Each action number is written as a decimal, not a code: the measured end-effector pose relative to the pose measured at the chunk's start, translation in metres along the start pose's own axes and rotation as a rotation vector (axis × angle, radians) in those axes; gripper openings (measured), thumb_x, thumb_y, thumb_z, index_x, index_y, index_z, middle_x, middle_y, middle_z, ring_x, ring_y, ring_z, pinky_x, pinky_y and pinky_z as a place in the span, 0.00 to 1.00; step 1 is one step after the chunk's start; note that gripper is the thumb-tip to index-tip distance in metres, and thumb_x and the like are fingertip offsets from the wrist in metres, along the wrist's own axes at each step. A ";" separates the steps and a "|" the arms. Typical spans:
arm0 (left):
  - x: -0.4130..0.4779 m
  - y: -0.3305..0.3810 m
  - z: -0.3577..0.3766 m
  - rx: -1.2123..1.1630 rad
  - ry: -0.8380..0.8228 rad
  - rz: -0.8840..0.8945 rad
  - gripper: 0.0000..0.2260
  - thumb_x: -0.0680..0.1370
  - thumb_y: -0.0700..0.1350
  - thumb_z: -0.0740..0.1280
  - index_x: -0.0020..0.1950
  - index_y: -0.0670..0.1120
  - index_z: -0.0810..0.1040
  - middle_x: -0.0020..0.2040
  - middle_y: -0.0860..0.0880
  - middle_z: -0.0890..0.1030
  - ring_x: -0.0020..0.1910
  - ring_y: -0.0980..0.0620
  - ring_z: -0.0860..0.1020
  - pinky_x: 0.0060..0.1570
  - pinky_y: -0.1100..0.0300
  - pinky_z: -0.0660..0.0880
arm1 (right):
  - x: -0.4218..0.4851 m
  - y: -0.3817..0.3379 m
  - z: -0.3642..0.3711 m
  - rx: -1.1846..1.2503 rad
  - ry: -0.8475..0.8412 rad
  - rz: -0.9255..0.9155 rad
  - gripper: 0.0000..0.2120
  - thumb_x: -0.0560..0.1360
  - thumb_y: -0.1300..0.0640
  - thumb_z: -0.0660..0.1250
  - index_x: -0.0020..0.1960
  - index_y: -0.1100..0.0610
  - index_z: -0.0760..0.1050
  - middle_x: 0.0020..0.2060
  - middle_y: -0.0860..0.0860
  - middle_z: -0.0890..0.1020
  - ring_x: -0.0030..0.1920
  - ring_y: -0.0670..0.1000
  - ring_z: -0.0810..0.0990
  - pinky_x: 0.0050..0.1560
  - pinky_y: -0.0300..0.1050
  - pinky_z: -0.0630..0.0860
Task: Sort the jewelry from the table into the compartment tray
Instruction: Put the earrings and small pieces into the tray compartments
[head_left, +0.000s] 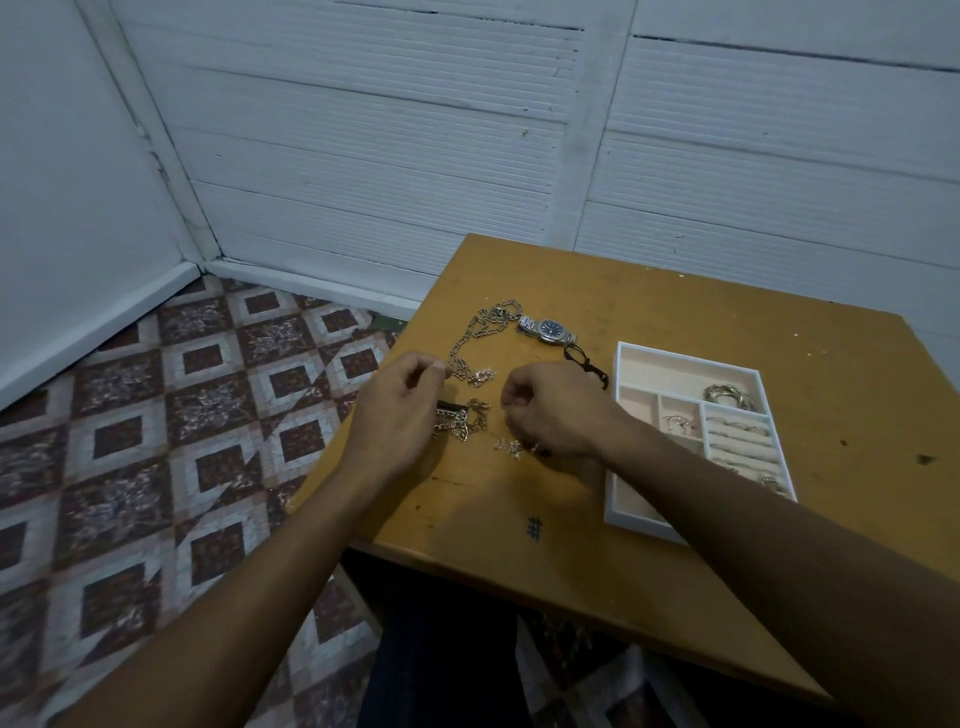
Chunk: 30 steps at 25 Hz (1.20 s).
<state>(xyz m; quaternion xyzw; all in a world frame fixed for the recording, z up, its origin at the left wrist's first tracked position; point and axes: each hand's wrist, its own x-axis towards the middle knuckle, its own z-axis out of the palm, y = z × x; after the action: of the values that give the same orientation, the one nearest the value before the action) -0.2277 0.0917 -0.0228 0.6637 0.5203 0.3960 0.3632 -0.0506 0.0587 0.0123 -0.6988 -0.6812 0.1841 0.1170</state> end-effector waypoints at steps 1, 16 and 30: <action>0.000 -0.002 -0.003 0.010 0.006 0.003 0.10 0.81 0.51 0.59 0.48 0.54 0.80 0.47 0.59 0.80 0.48 0.62 0.76 0.43 0.62 0.71 | 0.004 -0.004 0.002 -0.005 0.018 -0.001 0.07 0.76 0.56 0.63 0.51 0.50 0.79 0.50 0.48 0.81 0.52 0.50 0.77 0.52 0.46 0.73; -0.008 -0.024 -0.013 0.173 0.041 0.153 0.08 0.80 0.47 0.62 0.48 0.47 0.80 0.43 0.55 0.80 0.43 0.60 0.76 0.42 0.59 0.73 | 0.029 -0.034 0.030 -0.130 -0.053 -0.096 0.12 0.71 0.41 0.70 0.43 0.48 0.73 0.44 0.46 0.74 0.50 0.50 0.70 0.54 0.53 0.64; -0.011 -0.025 -0.011 0.231 0.037 0.173 0.09 0.80 0.47 0.61 0.48 0.46 0.80 0.45 0.52 0.80 0.46 0.56 0.75 0.46 0.57 0.72 | 0.013 -0.027 0.024 0.075 -0.034 -0.102 0.07 0.79 0.53 0.61 0.42 0.48 0.69 0.39 0.44 0.75 0.46 0.49 0.73 0.55 0.53 0.66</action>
<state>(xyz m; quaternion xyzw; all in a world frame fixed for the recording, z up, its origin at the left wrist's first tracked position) -0.2497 0.0865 -0.0424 0.7360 0.5100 0.3754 0.2393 -0.0852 0.0707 0.0005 -0.6551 -0.7104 0.2153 0.1406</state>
